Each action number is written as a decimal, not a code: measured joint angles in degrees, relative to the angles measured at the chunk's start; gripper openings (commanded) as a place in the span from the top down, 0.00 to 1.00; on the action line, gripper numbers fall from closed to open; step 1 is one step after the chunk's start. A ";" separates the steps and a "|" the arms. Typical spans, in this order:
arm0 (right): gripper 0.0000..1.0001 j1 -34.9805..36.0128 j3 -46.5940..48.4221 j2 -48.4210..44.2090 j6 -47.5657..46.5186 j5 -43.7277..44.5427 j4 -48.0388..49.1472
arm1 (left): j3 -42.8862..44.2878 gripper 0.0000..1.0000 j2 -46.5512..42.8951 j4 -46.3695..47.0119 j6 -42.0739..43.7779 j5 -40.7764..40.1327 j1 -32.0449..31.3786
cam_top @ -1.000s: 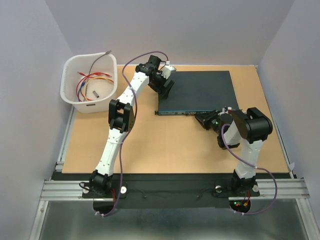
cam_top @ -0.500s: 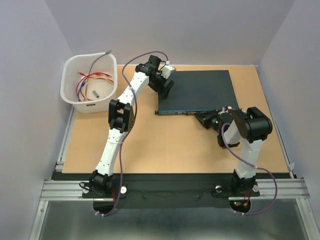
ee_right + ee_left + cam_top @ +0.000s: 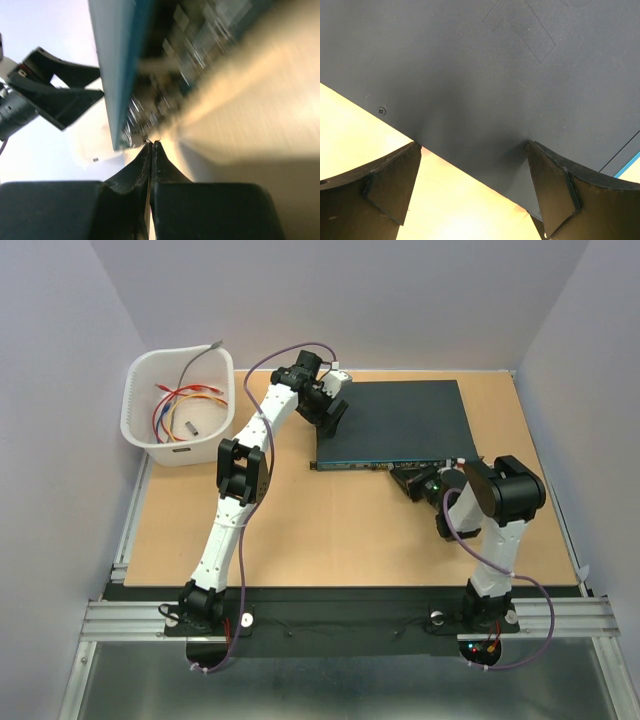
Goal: Pull the plug from the switch port
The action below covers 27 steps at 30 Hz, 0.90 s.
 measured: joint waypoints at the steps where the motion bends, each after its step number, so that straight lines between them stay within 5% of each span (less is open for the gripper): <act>1: 1.00 0.00 -0.79 -0.50 0.00 -0.11 0.24 | 0.00 0.04 0.00 0.00 0.00 -0.02 0.00; 14: 0.99 0.02 -12.63 -7.06 1.79 -2.27 0.15 | 0.00 0.04 0.00 0.00 0.00 -0.09 -0.02; 21: 0.99 1.46 -15.87 -18.05 1.46 -5.49 -3.54 | -0.48 0.04 -0.76 -0.50 1.03 -0.55 -0.37; 27: 1.00 1.60 -5.75 -39.74 -10.93 -10.73 -30.49 | -4.74 0.02 -7.69 -3.61 7.26 4.20 -1.77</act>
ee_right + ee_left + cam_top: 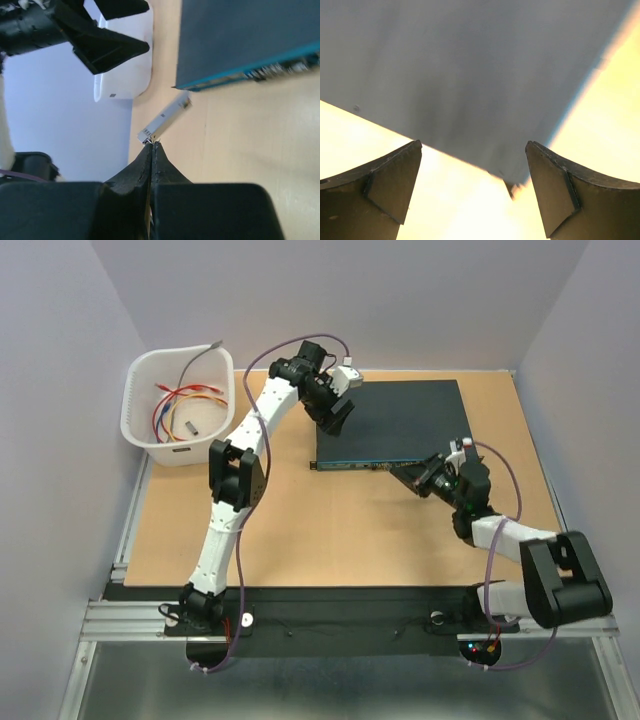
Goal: Pull the plug from the switch port
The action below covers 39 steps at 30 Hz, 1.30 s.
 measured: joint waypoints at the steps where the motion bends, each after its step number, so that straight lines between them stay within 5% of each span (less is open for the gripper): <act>1: 0.99 0.00 1.86 -2.25 -1.66 -0.42 -2.89 | -1.22 0.01 -2.69 -0.35 1.79 0.72 -0.44; 7: 0.99 0.00 17.38 -10.21 -11.80 -3.10 -20.20 | -9.51 0.01 -22.43 0.07 11.13 4.90 -1.64; 15: 1.00 0.00 35.06 -6.43 -13.68 -9.77 -28.39 | -28.20 0.01 -48.59 15.52 22.23 10.01 -1.60; 26: 0.99 5.22 48.09 -3.85 -13.18 -14.36 -30.95 | -37.81 0.01 -47.08 28.11 42.36 -2.14 -5.22; 39: 1.00 8.22 49.46 -3.17 -13.14 -15.80 -33.18 | -31.47 0.01 -47.23 20.68 52.63 -3.41 -11.65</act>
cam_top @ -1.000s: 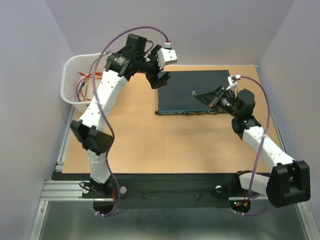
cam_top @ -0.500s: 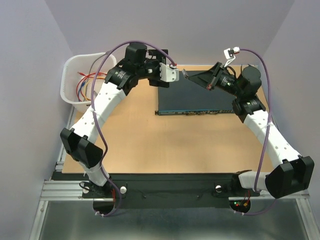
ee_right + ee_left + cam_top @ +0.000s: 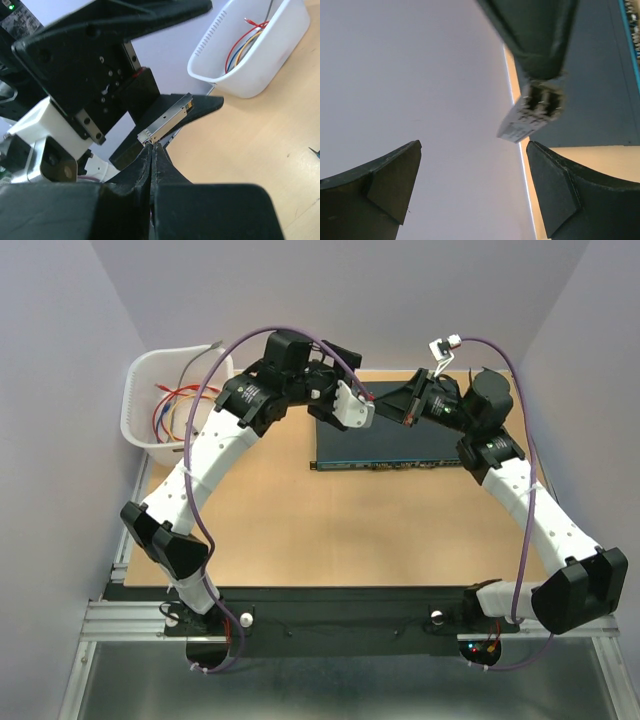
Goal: Pull the plug from the switch port
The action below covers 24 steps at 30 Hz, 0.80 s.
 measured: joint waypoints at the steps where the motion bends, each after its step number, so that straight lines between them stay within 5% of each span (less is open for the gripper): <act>1: 1.00 0.00 0.00 -0.02 0.00 0.00 -0.02 | 0.00 0.01 -0.02 -1.36 0.42 -0.22 -0.52; 5: 1.00 0.02 0.00 -0.02 -0.02 0.07 -0.04 | 0.46 0.02 -0.02 -5.18 0.96 -0.31 -2.43; 11: 0.99 0.74 -0.02 -0.02 0.00 0.11 -0.09 | 2.56 0.17 -0.02 -7.61 0.72 0.24 -4.57; 24: 1.00 1.14 -0.02 -0.02 -0.04 0.76 -0.17 | 3.10 0.93 -0.02 -11.10 0.31 -0.87 -5.07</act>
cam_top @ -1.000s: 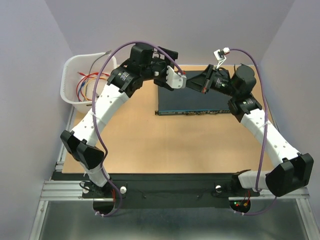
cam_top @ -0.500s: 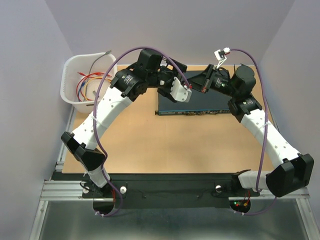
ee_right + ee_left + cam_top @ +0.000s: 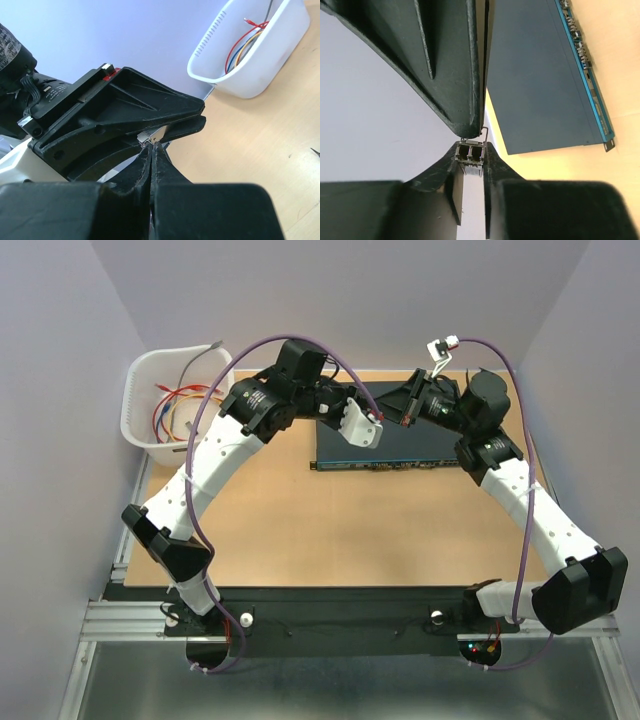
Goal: Pull the plug from the switch port
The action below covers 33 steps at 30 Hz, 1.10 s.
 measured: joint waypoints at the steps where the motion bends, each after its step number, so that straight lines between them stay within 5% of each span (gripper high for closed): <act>1: 1.00 0.00 0.00 0.00 0.00 0.04 0.00 | 0.00 1.00 0.00 -0.04 0.11 -0.11 -0.02; 4: 0.96 0.00 -0.02 0.00 0.00 0.20 -0.02 | 0.00 1.00 0.00 -0.07 -0.42 -0.44 -0.04; 6: 0.72 0.00 -0.02 0.00 -0.09 0.35 -0.04 | -0.02 1.00 0.00 -0.07 -1.05 -0.50 -0.04; 9: 0.22 0.00 -0.02 -0.02 -1.27 0.96 -0.13 | -1.14 1.00 -0.33 0.90 -3.43 -2.08 -0.04; 12: 0.00 0.00 -0.24 -0.42 -2.36 1.66 -0.20 | -4.72 1.00 -1.07 3.58 -7.02 -5.38 0.61; 16: 0.00 -0.04 -1.99 -2.54 -4.70 5.29 -1.38 | -7.91 1.00 -1.14 6.71 -12.22 -5.33 6.75; 25: 0.00 0.04 -6.25 -9.14 -14.56 22.23 -9.68 | -12.46 1.00 0.76 12.90 -24.50 -10.29 34.93; 33: 0.00 0.04 -10.91 -9.25 -19.06 28.33 -12.28 | 2.95 1.00 22.12 13.46 -37.51 -15.96 48.96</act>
